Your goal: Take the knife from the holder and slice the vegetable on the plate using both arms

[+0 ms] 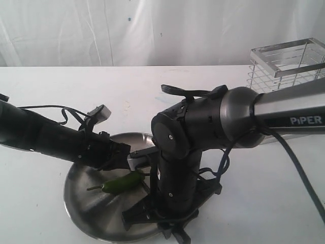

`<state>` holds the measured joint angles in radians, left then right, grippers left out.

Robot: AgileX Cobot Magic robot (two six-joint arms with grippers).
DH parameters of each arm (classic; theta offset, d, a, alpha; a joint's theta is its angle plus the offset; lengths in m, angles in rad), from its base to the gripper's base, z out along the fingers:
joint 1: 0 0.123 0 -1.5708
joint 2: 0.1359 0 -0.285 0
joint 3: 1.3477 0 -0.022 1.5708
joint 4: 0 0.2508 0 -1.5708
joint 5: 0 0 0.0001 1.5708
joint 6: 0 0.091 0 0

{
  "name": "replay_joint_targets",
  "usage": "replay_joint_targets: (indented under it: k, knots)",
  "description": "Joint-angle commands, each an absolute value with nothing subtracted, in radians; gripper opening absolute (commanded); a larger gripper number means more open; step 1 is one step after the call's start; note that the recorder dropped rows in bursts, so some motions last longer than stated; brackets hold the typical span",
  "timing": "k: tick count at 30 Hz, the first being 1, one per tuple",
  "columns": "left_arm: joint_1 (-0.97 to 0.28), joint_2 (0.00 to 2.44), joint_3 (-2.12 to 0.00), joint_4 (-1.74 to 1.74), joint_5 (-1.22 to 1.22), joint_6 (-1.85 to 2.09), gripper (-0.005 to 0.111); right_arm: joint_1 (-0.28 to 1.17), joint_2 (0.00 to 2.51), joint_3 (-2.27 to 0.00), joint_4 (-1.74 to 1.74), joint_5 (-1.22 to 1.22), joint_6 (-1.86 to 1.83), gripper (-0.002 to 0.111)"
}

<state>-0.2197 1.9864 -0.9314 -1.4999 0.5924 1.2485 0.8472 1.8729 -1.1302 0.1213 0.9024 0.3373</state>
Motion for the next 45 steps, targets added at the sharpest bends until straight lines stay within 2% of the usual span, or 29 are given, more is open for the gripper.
replay_joint_targets:
  k: [1,13,33,45]
  knots:
    - [-0.232,2.014,-0.881,-1.222,0.661,1.148,0.0,0.831,1.855,-1.128,0.048,0.925,0.396,0.0]
    - [-0.232,1.99,-0.88,-1.215,0.666,1.124,0.0,0.831,1.855,-1.126,0.048,0.979,0.396,0.0]
    - [-0.232,1.739,-0.88,-1.329,0.647,1.232,0.0,0.831,1.849,-1.126,0.052,0.988,0.371,0.0]
    - [-0.221,1.562,-0.863,-1.29,0.646,1.231,0.0,0.831,1.716,-1.126,0.05,0.96,0.325,0.0]
